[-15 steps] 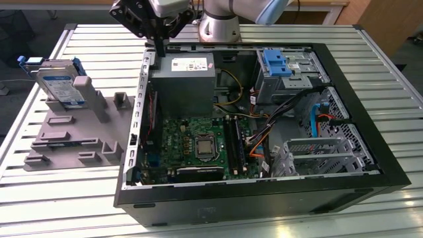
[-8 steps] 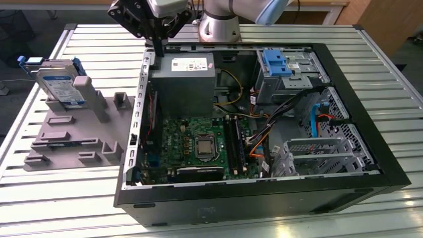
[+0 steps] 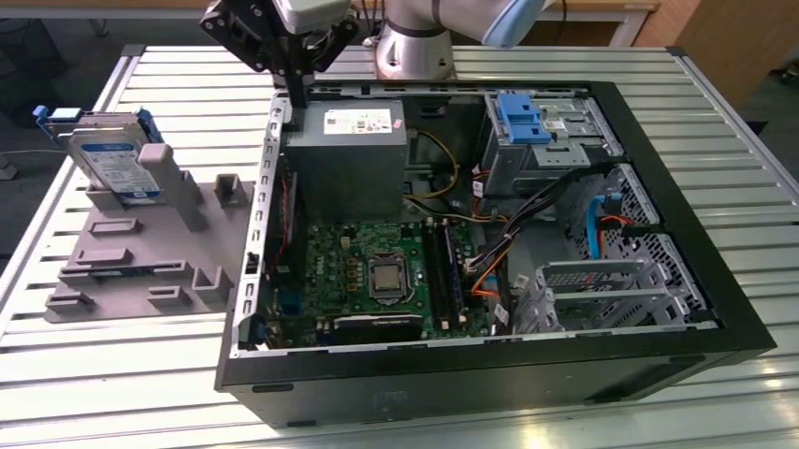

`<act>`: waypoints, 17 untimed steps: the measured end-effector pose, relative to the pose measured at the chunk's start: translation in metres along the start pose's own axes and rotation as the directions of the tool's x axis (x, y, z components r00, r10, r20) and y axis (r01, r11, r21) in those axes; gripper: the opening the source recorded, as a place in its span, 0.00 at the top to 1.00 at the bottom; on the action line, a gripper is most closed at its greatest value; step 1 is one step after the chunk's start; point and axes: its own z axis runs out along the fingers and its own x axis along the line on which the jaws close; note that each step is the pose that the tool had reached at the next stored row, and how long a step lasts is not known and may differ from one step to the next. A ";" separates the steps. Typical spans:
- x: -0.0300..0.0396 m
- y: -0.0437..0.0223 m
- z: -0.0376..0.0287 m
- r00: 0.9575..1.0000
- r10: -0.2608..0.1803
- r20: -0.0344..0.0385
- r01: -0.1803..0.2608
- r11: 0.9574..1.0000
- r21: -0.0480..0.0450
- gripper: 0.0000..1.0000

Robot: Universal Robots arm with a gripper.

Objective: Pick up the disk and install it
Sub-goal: 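Reach for the disk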

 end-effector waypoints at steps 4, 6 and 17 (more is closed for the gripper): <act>0.0015 -0.0001 0.0001 1.000 0.000 0.000 0.000 1.000 0.000 0.89; 0.0023 -0.0002 0.0002 1.000 0.000 0.000 0.000 1.000 0.000 0.89; 0.0068 -0.0005 0.0006 1.000 0.000 0.000 0.000 1.000 0.000 0.89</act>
